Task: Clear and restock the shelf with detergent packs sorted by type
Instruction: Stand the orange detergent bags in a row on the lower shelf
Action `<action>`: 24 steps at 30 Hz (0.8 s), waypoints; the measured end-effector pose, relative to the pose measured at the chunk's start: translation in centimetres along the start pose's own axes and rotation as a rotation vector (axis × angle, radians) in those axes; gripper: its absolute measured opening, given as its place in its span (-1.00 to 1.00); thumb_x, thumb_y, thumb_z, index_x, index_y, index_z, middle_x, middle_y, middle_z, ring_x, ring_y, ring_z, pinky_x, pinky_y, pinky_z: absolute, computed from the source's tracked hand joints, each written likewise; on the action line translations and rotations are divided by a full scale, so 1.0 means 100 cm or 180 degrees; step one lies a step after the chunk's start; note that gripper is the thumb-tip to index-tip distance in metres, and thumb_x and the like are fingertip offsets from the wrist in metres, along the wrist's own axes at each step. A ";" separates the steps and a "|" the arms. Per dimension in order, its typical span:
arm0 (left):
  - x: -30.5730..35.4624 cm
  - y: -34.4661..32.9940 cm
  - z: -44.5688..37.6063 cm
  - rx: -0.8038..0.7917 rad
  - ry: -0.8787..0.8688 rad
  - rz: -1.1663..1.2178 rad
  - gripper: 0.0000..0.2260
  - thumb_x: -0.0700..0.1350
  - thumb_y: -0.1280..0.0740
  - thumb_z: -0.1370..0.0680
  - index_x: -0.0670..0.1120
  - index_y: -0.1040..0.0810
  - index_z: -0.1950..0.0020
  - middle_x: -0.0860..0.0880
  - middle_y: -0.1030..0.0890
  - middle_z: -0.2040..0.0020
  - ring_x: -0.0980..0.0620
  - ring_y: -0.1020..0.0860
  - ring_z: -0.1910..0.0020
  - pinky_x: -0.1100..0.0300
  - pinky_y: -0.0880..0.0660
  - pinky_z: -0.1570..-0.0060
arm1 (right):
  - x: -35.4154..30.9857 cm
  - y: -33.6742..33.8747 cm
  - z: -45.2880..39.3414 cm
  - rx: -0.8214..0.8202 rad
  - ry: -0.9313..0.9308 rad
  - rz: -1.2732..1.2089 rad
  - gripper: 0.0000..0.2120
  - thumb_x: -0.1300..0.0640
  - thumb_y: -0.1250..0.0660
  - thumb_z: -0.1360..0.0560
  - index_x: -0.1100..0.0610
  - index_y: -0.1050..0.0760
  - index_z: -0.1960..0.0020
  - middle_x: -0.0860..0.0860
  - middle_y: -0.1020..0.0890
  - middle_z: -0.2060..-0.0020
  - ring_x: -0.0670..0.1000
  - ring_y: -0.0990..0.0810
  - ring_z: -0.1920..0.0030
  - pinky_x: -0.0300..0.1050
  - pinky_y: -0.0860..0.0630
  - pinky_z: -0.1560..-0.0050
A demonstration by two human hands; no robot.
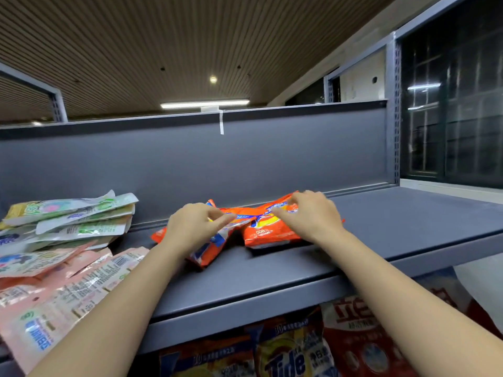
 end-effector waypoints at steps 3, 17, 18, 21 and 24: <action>-0.040 -0.008 -0.004 0.0025 0.0576 -0.0355 -0.55 0.27 -0.05 -0.55 0.09 -0.56 -0.23 -0.01 -0.59 -0.19 -0.10 -0.42 -0.24 0.06 -0.30 -0.14 | 0.045 -0.020 -0.001 -0.0488 -0.0944 -0.0043 -0.41 -0.33 -0.15 -0.47 0.12 -0.46 -0.24 0.10 -0.52 -0.24 0.18 -0.43 -0.27 -0.02 -0.33 -0.21; -0.048 -0.014 0.001 -0.0308 0.1125 -0.0733 -0.57 0.09 -0.03 -0.59 -0.15 -0.51 -0.21 -0.19 -0.52 -0.22 -0.19 -0.47 -0.20 0.09 -0.35 -0.08 | 0.081 -0.004 -0.003 -0.0411 -0.1857 -0.1038 -0.59 0.08 -0.49 -0.22 0.19 -0.41 0.04 0.08 -0.56 0.19 0.17 -0.55 -0.06 0.14 -0.37 -0.26; -0.048 -0.010 0.001 -0.0189 0.1196 -0.0621 -0.59 0.08 -0.07 -0.59 -0.17 -0.53 -0.17 -0.19 -0.54 -0.19 -0.20 -0.49 -0.17 0.09 -0.37 -0.04 | 0.087 0.003 0.000 -0.0229 -0.1967 -0.0984 -0.53 0.09 -0.46 -0.24 0.20 -0.41 -0.07 0.09 -0.57 0.11 0.18 -0.51 -0.13 0.09 -0.32 -0.28; -0.056 -0.009 0.003 -0.0172 0.1498 -0.0217 -0.63 0.06 -0.14 -0.58 -0.18 -0.52 -0.16 -0.20 -0.53 -0.18 -0.23 -0.49 -0.16 0.07 -0.39 0.01 | 0.093 0.025 0.010 0.0452 -0.1915 -0.0904 -0.30 0.07 -0.44 -0.36 0.24 -0.22 -0.39 0.14 -0.53 -0.18 0.16 -0.40 -0.28 0.02 -0.19 -0.23; -0.066 -0.021 0.005 -0.0645 0.1774 0.0111 -0.63 0.04 -0.18 -0.55 -0.17 -0.47 -0.23 -0.18 -0.50 -0.24 -0.20 -0.48 -0.18 0.07 -0.39 -0.05 | 0.088 0.041 0.019 0.1126 -0.1444 -0.1059 -0.04 0.02 -0.48 -0.36 0.22 0.03 -0.53 0.12 -0.47 -0.30 0.11 -0.33 -0.36 0.01 -0.10 -0.33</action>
Point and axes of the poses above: each hand's wrist, its own z-axis away from the middle knuckle, its own y-axis out of the back of the hand, x = y × z, the point moved 9 cm from there along -z, towards the middle knuckle
